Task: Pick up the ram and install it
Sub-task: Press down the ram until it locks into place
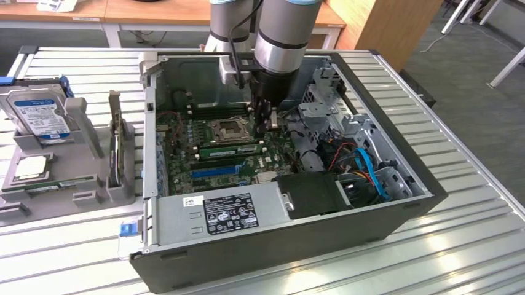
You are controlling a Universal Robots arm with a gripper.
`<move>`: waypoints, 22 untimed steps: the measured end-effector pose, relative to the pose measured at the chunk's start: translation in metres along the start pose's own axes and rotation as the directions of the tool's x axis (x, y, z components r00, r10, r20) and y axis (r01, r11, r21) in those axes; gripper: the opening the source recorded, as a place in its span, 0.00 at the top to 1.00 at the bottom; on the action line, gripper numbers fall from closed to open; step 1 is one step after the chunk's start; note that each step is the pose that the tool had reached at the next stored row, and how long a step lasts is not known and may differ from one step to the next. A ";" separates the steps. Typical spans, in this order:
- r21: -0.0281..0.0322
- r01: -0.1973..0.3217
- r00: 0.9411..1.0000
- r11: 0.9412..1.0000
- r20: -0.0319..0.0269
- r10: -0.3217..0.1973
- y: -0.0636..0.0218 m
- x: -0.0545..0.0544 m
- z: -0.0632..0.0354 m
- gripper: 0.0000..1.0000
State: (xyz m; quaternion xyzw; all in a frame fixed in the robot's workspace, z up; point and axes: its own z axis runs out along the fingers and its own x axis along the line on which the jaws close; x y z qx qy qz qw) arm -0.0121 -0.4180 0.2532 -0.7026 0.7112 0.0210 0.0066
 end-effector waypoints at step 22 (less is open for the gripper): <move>0.000 0.000 1.000 1.000 0.000 0.000 -0.0063 0.000 0.0061 0.90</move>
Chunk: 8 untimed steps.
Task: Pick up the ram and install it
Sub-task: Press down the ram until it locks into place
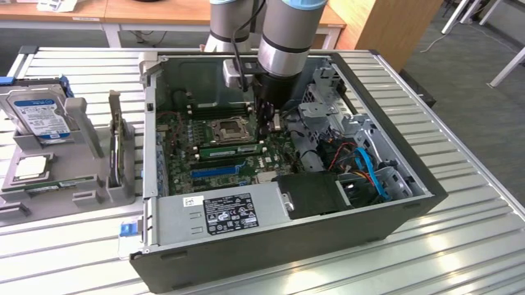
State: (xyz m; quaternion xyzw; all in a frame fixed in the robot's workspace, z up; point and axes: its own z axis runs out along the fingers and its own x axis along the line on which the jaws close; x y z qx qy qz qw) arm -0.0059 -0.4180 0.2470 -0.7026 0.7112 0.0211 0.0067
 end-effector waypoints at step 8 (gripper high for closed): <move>0.000 0.000 1.000 1.000 0.000 0.000 -0.0002 0.000 0.0080 0.90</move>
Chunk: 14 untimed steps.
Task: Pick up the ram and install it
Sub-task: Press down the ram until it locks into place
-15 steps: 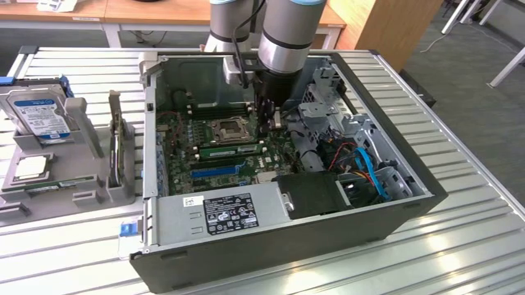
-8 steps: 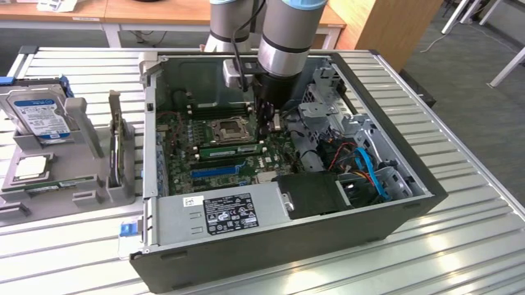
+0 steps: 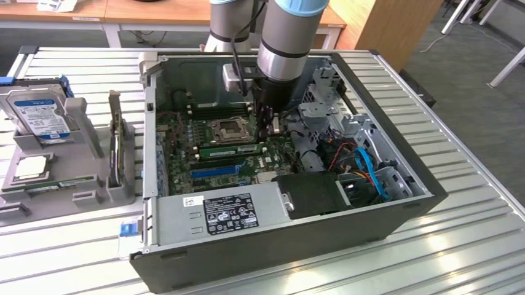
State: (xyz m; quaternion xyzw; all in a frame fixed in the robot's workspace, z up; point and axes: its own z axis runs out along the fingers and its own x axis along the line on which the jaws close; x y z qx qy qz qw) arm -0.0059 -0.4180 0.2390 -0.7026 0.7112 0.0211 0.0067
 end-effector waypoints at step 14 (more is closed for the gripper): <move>0.000 0.000 1.000 1.000 0.000 0.000 -0.0002 -0.002 0.0006 0.90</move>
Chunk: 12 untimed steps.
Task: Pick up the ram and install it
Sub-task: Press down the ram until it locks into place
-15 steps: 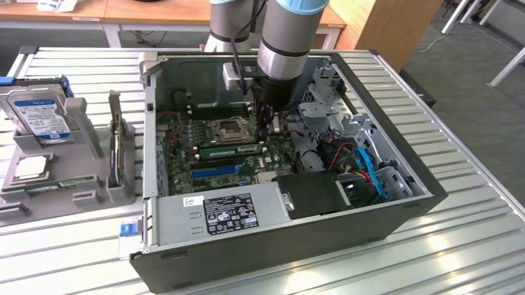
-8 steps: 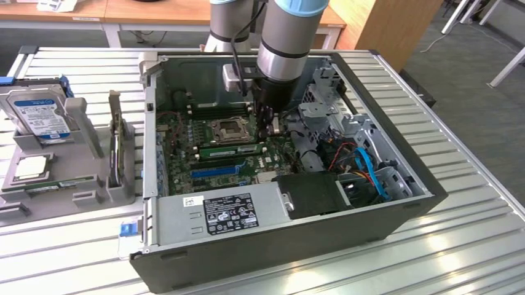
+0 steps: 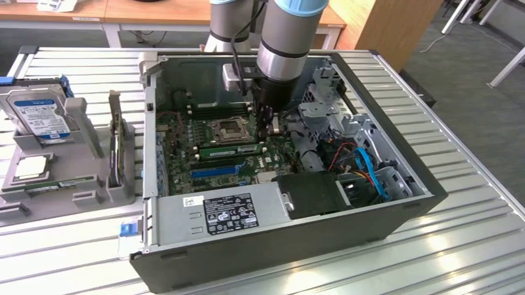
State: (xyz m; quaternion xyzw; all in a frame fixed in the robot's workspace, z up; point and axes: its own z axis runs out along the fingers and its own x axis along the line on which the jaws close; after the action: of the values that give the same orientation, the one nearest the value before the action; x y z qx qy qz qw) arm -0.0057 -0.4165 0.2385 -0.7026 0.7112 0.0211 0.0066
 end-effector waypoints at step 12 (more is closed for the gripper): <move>0.000 0.000 1.000 1.000 0.000 0.000 -0.0073 0.000 0.0027 0.90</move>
State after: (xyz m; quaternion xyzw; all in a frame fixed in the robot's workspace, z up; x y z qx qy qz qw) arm 0.0016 -0.4164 0.2356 -0.7026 0.7112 0.0213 0.0067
